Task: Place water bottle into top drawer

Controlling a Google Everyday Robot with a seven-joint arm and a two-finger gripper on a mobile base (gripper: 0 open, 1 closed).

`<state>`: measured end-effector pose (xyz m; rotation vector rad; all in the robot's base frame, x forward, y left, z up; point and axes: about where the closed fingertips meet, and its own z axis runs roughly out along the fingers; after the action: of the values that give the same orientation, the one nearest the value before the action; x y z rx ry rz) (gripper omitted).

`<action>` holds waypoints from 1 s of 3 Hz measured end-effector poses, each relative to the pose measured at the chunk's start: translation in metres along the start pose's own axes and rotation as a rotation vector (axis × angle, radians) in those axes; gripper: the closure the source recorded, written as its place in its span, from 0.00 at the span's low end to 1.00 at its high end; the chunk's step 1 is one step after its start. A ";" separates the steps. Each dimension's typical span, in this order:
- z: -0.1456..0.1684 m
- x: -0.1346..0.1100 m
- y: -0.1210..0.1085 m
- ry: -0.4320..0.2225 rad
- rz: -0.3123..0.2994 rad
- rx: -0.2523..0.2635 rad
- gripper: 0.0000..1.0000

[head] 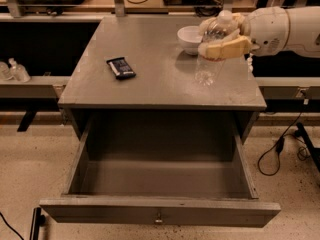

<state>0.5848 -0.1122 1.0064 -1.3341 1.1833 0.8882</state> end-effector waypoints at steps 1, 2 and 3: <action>0.004 0.007 0.050 0.033 0.025 -0.068 1.00; 0.018 0.027 0.070 0.046 0.077 -0.118 1.00; 0.018 0.027 0.070 0.046 0.077 -0.118 1.00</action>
Offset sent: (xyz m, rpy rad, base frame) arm -0.0488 0.0082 -0.0217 -0.0466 0.0440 0.0593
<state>0.5250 -0.0920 0.9611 -1.4181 1.2409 1.0003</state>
